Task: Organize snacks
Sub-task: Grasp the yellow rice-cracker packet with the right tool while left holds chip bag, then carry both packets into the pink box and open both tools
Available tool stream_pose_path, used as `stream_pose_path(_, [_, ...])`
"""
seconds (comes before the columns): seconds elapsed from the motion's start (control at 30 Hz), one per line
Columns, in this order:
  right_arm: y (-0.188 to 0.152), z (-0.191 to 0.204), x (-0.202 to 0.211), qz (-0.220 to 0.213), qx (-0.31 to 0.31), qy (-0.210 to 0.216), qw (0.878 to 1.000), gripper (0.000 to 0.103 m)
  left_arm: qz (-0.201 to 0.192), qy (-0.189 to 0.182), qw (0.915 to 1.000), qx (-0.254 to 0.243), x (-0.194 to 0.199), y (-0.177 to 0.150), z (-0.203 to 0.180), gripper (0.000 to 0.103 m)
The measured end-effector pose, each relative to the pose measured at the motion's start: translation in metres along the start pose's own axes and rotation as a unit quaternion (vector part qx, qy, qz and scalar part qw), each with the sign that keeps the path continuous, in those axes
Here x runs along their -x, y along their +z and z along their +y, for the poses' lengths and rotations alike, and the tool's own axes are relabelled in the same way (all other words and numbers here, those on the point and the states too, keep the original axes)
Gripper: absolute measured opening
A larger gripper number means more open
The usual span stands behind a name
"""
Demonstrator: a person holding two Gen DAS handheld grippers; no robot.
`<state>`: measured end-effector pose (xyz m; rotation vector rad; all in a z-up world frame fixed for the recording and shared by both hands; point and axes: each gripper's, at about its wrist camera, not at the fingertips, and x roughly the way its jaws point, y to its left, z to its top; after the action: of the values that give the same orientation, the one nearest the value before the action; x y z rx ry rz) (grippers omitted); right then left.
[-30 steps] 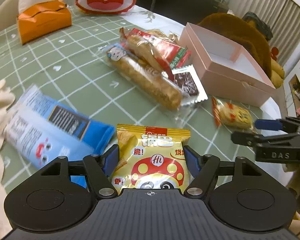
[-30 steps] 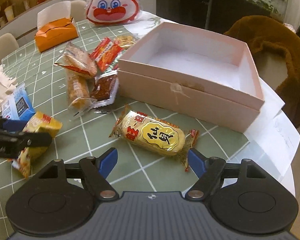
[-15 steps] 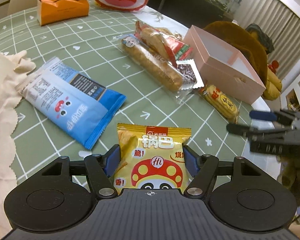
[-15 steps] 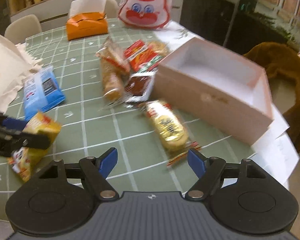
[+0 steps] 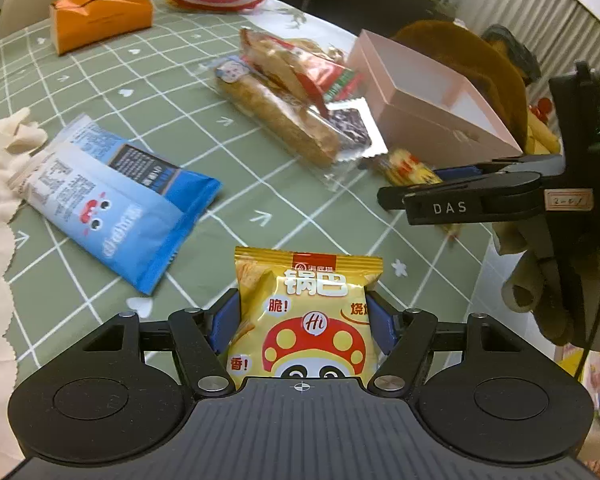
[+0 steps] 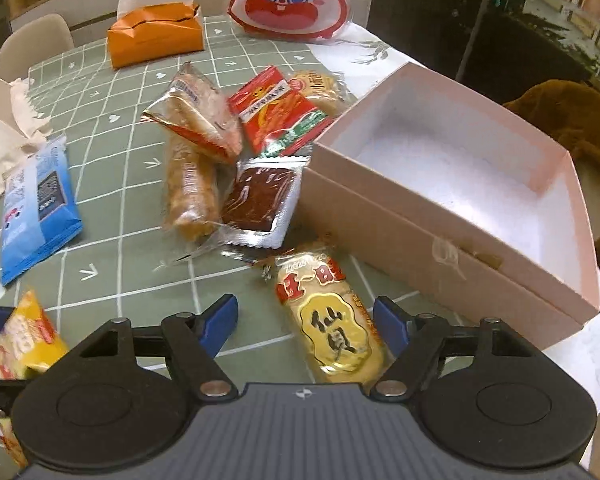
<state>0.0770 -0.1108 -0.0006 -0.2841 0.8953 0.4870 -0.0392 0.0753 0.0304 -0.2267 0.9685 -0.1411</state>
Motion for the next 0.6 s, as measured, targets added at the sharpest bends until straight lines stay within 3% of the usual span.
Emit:
stream_pose_path(0.1, [-0.011,-0.001,0.010,0.011,-0.017,0.017,1.000,0.046,0.002,-0.006,1.0000,-0.006,-0.001,-0.002,-0.005,0.072])
stream_pose_path(0.17, [-0.020,-0.002,0.018,0.016,-0.022,0.019,0.999,0.039,0.003,-0.013,0.9999,-0.009,-0.003,-0.003,-0.008,0.073])
stream_pose_path(0.47, [-0.058,-0.016,0.063,0.021,-0.063,0.042,0.997,0.034,0.013,-0.031,0.9991,-0.026,-0.007,-0.004,-0.022,0.072])
stream_pose_path(0.6, [-0.070,-0.028,0.083,0.014,-0.081,0.032,0.996,0.034,0.014,-0.039,0.9989,-0.023,-0.006,-0.005,-0.026,0.072])
